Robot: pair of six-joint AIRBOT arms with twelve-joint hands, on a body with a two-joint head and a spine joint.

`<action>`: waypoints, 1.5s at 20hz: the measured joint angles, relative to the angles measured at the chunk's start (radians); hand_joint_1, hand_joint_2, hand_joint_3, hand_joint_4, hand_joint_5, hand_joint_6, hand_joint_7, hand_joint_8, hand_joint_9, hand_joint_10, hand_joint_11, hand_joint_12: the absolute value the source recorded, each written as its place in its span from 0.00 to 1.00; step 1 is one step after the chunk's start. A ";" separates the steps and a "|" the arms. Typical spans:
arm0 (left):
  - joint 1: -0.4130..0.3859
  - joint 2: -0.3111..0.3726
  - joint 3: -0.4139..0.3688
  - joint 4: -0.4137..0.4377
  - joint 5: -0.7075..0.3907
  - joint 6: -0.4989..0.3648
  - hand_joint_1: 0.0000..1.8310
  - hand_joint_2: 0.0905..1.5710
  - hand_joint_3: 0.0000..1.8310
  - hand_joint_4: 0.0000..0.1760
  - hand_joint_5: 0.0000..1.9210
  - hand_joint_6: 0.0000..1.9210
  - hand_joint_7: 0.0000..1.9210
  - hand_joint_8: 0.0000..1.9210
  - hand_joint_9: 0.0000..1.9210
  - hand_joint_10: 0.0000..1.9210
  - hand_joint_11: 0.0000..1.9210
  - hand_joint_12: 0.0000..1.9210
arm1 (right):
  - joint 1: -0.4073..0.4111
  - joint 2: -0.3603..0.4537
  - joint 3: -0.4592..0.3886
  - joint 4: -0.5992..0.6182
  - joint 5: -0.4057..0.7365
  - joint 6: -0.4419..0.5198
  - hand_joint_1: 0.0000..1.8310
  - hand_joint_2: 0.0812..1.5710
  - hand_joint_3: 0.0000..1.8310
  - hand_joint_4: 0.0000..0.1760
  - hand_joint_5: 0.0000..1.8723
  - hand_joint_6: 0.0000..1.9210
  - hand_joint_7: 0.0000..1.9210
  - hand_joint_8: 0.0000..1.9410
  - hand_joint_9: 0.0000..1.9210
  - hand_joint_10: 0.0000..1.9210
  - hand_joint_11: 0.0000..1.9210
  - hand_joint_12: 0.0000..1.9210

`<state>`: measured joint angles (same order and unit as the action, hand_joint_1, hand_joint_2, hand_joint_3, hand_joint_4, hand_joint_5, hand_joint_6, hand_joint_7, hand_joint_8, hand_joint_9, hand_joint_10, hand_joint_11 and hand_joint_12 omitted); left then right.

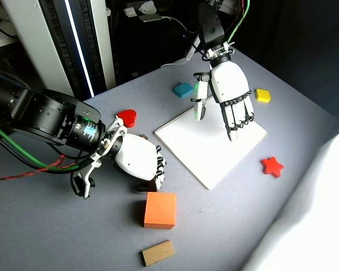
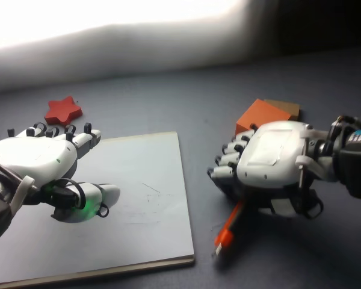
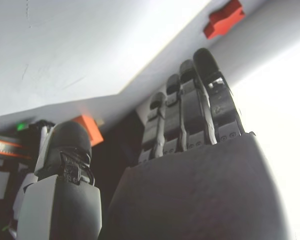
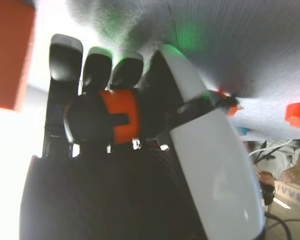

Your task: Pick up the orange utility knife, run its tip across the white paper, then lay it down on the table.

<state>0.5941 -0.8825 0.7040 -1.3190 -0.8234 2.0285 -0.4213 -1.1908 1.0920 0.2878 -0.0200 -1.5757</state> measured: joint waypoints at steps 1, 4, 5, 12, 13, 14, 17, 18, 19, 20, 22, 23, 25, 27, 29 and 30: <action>0.000 0.000 0.000 0.001 0.001 0.000 0.11 0.80 0.00 0.28 0.03 0.00 0.09 0.00 0.13 0.00 0.00 0.52 | 0.000 0.014 -0.013 0.000 -0.003 0.000 0.40 0.79 0.00 0.00 0.00 0.25 0.07 0.16 0.00 0.46 0.00 0.78; 0.000 0.000 0.004 -0.001 0.000 0.000 0.10 0.80 0.00 0.27 0.03 0.00 0.10 0.00 0.13 0.00 0.00 0.53 | 0.006 0.063 -0.066 0.000 -0.024 0.004 0.37 0.73 0.00 0.00 0.00 0.03 0.02 0.02 0.00 0.08 0.00 0.30; 0.000 0.000 0.004 0.001 0.000 0.000 0.11 0.80 0.00 0.27 0.03 0.00 0.10 0.00 0.13 0.00 0.00 0.52 | 0.008 0.081 -0.084 0.000 -0.022 0.005 0.35 0.73 0.00 0.00 0.00 0.01 0.00 0.00 0.00 0.02 0.00 0.08; 0.000 0.000 0.004 0.001 0.000 0.000 0.10 0.80 0.00 0.27 0.04 0.00 0.11 0.00 0.13 0.00 0.00 0.52 | 0.093 0.245 -0.196 0.002 -0.079 0.134 0.19 0.66 0.00 0.00 0.00 0.00 0.00 0.00 0.00 0.00 0.00 0.00; -0.003 0.000 0.004 0.001 0.000 0.000 0.11 0.80 0.00 0.27 0.05 0.01 0.11 0.00 0.14 0.00 0.00 0.54 | 0.094 0.273 -0.219 0.015 -0.084 0.136 0.11 0.67 0.00 0.00 0.00 0.00 0.01 0.00 0.00 0.00 0.00 0.00; -0.006 0.000 0.004 0.002 0.000 0.000 0.11 0.80 0.00 0.27 0.05 0.01 0.11 0.00 0.14 0.00 0.00 0.54 | 0.085 0.295 -0.241 0.027 -0.073 0.136 0.11 0.67 0.00 0.00 0.00 0.00 0.01 0.00 0.00 0.00 0.00 0.00; -0.018 0.000 0.004 0.008 -0.001 0.000 0.17 0.79 0.00 0.09 0.22 0.03 0.29 0.02 0.28 0.05 0.00 0.74 | 0.043 0.377 -0.330 0.143 0.019 0.126 0.07 0.71 0.00 0.00 0.10 0.36 0.22 0.11 0.03 0.49 0.00 0.60; -0.018 0.000 0.004 0.009 -0.003 0.000 0.17 0.79 0.00 0.09 0.22 0.03 0.29 0.02 0.28 0.05 0.00 0.74 | 0.042 0.405 -0.352 0.183 0.031 0.126 0.07 0.71 0.00 0.00 0.10 0.36 0.22 0.11 0.03 0.49 0.00 0.60; -0.021 0.003 0.004 0.001 -0.003 0.000 0.18 0.80 0.00 0.00 0.34 0.09 0.30 0.32 0.23 0.55 0.07 0.90 | 0.042 0.434 -0.378 0.165 0.042 0.127 0.07 0.72 0.00 0.00 0.15 0.66 0.22 0.55 0.11 0.75 0.00 0.96; -0.029 0.016 -0.007 -0.003 -0.003 0.002 0.17 0.81 0.00 0.00 0.34 0.27 0.29 0.58 0.25 0.73 0.13 0.96 | 0.051 0.443 -0.380 0.137 0.037 0.119 0.08 0.73 0.00 0.00 0.24 0.68 0.29 0.68 0.22 0.84 0.14 0.99; -0.049 0.021 -0.018 0.008 -0.013 0.001 0.18 0.83 0.00 0.00 0.39 0.42 0.36 0.73 0.32 0.86 0.22 1.00 | 0.058 0.466 -0.386 0.137 0.047 0.117 0.09 0.75 0.01 0.00 0.34 0.72 0.43 0.74 0.37 0.90 0.28 1.00; -0.061 0.028 -0.027 0.009 -0.019 -0.001 0.18 0.84 0.00 0.00 0.39 0.48 0.39 0.76 0.35 0.89 0.25 1.00 | 0.053 0.491 -0.402 0.148 0.069 0.116 0.08 0.76 0.01 0.00 0.36 0.74 0.47 0.75 0.41 0.92 0.30 1.00; -0.084 0.032 -0.035 -0.007 -0.027 0.018 0.20 0.86 0.00 0.00 0.39 0.64 0.44 0.81 0.41 0.95 0.32 1.00 | 0.028 0.520 -0.421 0.199 0.081 0.117 0.04 0.78 0.01 0.00 0.43 0.80 0.52 0.83 0.47 0.99 0.38 1.00; -0.117 0.032 -0.058 -0.005 -0.028 0.053 0.19 0.88 0.01 0.00 0.39 0.70 0.46 0.84 0.42 0.97 0.34 1.00 | 0.018 0.523 -0.423 0.210 0.066 0.117 0.02 0.80 0.01 0.00 0.45 0.85 0.55 0.88 0.51 1.00 0.44 1.00; -0.134 0.030 -0.072 -0.010 -0.018 0.081 0.19 0.89 0.01 0.00 0.40 0.68 0.47 0.82 0.43 0.95 0.33 1.00 | 0.029 0.519 -0.422 0.210 0.069 0.119 0.02 0.80 0.01 0.00 0.46 0.86 0.56 0.89 0.53 1.00 0.46 1.00; -0.143 0.030 -0.077 -0.023 -0.013 0.104 0.19 0.89 0.00 0.00 0.44 0.64 0.51 0.79 0.46 0.94 0.34 1.00 | 0.040 0.514 -0.417 0.209 0.070 0.122 0.02 0.82 0.01 0.00 0.49 0.88 0.57 0.90 0.56 1.00 0.51 1.00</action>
<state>0.4511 -0.8524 0.6266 -1.3415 -0.8368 2.1323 -0.3813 -0.6769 0.6746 0.4969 0.0502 -1.4540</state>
